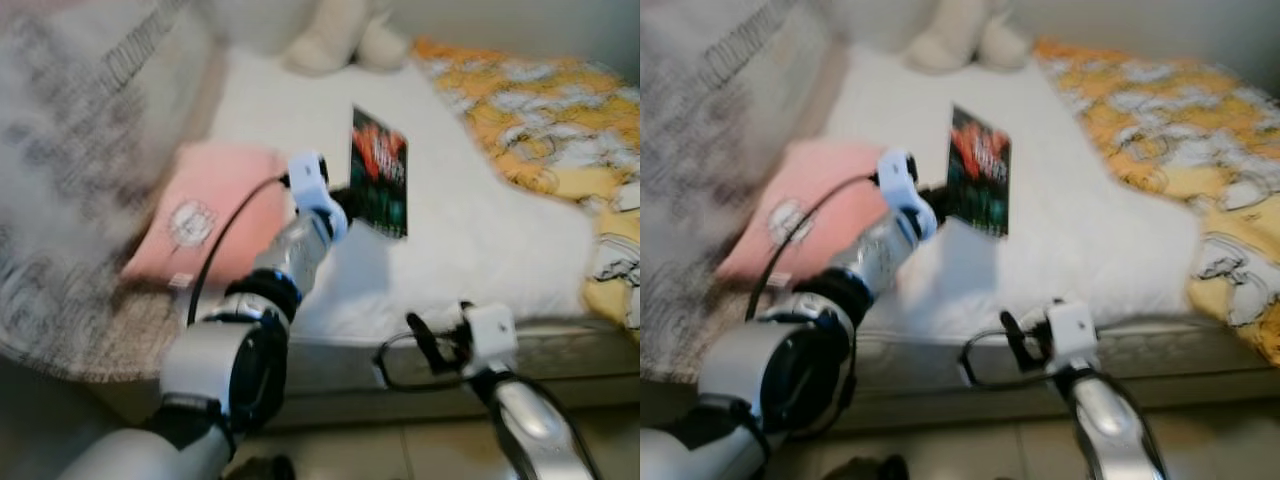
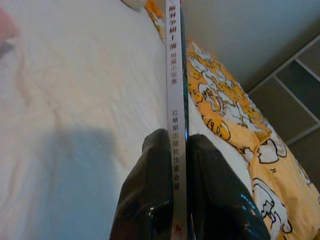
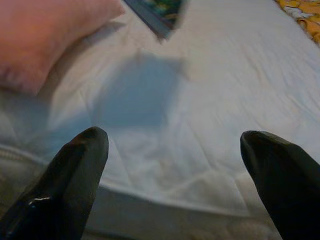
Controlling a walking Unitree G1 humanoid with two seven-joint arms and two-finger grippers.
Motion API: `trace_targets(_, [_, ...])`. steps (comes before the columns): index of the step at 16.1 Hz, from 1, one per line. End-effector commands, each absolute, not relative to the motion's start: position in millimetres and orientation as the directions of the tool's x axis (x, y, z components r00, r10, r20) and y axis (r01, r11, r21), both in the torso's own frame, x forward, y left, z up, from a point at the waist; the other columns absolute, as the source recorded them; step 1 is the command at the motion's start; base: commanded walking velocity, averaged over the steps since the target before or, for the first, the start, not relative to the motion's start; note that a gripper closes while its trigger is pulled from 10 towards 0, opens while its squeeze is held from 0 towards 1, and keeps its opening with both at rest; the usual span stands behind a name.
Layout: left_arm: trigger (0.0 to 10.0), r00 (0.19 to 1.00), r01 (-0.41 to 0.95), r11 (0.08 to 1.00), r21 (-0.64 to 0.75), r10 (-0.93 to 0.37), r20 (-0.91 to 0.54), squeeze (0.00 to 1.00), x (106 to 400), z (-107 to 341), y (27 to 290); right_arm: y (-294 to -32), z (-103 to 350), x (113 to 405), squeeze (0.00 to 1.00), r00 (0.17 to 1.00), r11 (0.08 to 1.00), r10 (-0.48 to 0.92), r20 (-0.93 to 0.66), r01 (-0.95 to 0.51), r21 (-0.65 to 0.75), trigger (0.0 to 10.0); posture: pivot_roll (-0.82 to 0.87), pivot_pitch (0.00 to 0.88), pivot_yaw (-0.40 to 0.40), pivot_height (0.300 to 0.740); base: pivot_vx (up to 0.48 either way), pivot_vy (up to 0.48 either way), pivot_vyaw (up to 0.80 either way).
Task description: Clean up the room
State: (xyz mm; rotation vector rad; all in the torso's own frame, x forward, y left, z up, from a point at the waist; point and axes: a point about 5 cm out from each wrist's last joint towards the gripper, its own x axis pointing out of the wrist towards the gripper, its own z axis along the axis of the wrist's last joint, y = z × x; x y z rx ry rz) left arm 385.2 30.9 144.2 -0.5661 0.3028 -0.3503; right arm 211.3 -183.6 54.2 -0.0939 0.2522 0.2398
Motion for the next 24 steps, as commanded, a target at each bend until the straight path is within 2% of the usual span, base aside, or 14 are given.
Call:
trace_targets(1, [10.0, 0.877, 0.276, 0.766, -0.581, -0.448, -0.174, 0.0, 379, 148, 7, -179, 59, 204, 0.0, 0.935, 0.962, 0.25, -0.253, -0.269, -0.041, 10.0, -0.27, 0.08, 0.0, 0.74, 0.0, 0.0, 0.0])
trace_targets(3, [10.0, 0.891, 0.317, 0.844, -0.433, -0.422, -0.168, 0.0, 381, 149, 13, -174, 60, 191, 0.0, 0.929, 0.957, 0.267, -0.258, -0.286, -0.04, 10.0, -0.28, 0.104, -0.002, 0.74, 0.0, 0.0, 0.0])
trace_targets(4, [10.0, 0.906, 0.357, 0.892, -0.277, -0.403, -0.128, 0.0, 384, 156, 16, -172, 62, 188, 0.0, 0.932, 0.957, 0.266, -0.245, -0.285, -0.048, 10.0, -0.28, 0.107, -0.002, 0.74, 0.0, 0.0, 0.0])
trace_targets(5, [10.0, 0.923, 0.384, 0.922, -0.044, -0.383, 0.035, 0.0, 386, 170, 29, -172, 78, 195, 0.0, 0.973, 0.975, 0.186, -0.137, -0.2, -0.093, 10.0, -0.23, 0.104, -0.002, 0.74, 0.0, 0.0, 0.0])
trace_targets(6, [10.0, 0.915, 0.373, 0.927, 0.027, -0.373, 0.155, 0.0, 380, 173, 40, -171, 92, 197, 0.0, 0.989, 0.985, 0.134, -0.062, -0.14, -0.105, 10.0, -0.2, 0.088, 0.006, 0.74, 0.0, 0.0, 0.0])
trace_targets(8, [10.0, 0.914, 0.346, 0.938, -0.001, -0.336, 0.228, 0.0, 364, 168, 55, -170, 100, 199, 0.0, 0.993, 0.988, 0.114, -0.033, -0.117, -0.105, 10.0, -0.16, 0.068, 0.011, 0.74, 0.0, 0.0, 0.0])
trace_targets(10, [10.0, 0.931, 0.212, 0.977, -0.023, -0.194, 0.31, 0.0, 316, 174, 83, -177, 110, 213, 0.0, 0.997, 0.993, 0.074, 0.008, -0.073, -0.097, 10.0, -0.09, 0.033, 0.001, 0.74, 0.0, 0.0, 0.0])
trace_targets(11, [10.0, 0.939, 0.121, 0.993, 0.008, -0.117, 0.322, 0.0, 310, 176, 96, -180, 110, 223, 0.0, 0.997, 0.993, 0.071, 0.012, -0.07, -0.091, 10.0, -0.05, 0.004, -0.015, 0.74, 0.0, 0.0, 0.0])
trace_targets(13, [10.0, 0.958, -0.095, 0.991, 0.09, 0.066, 0.277, 0.0, 312, 159, 127, -181, 108, 255, 0.0, 0.997, 0.994, 0.075, 0.007, -0.074, -0.081, 10.0, -0.01, 0.0, -0.04, 0.74, 0.0, -0.48, 0.74])
trace_targets(15, [10.0, 0.97, -0.168, 0.973, 0.157, 0.135, 0.204, 0.0, 316, 139, 139, -178, 106, 267, 0.0, 0.996, 0.995, 0.088, -0.006, -0.089, -0.053, 10.0, 0.02, 0.0, -0.056, 0.74, 0.0, -0.48, 0.68])
trace_targets(17, [10.0, 0.986, -0.161, 0.956, 0.247, 0.146, 0.079, 0.0, 317, 122, 144, -175, 101, 275, 0.0, 0.995, 0.994, 0.099, -0.025, -0.1, -0.04, 10.0, 0.02, 0.0, -0.052, 0.74, 0.0, -0.472, 0.64])
trace_targets(19, [10.0, 0.994, -0.108, 0.962, 0.25, 0.101, 0.038, 0.0, 318, 116, 139, -174, 96, 275, 0.0, 0.995, 0.995, 0.094, -0.027, -0.095, -0.037, 10.0, 0.0, 0.0, -0.029, 0.74, 0.0, -0.469, 0.62])
trace_targets(22, [10.0, 0.999, -0.011, 0.971, 0.24, 0.001, 0.039, 0.0, 326, 117, 127, -170, 90, 272, 0.0, 0.997, 0.995, 0.079, -0.008, -0.08, -0.056, 10.0, -0.03, 0.0, 0.009, 0.74, 0.0, -0.464, 0.61])
trace_targets(24, [10.0, 0.993, 0.066, 0.961, 0.268, -0.089, 0.075, 0.0, 329, 123, 121, -161, 87, 270, 0.0, 0.995, 0.992, 0.1, -0.001, -0.099, -0.083, 10.0, -0.05, 0.0, 0.037, 0.74, 0.0, 0.0, 0.0])
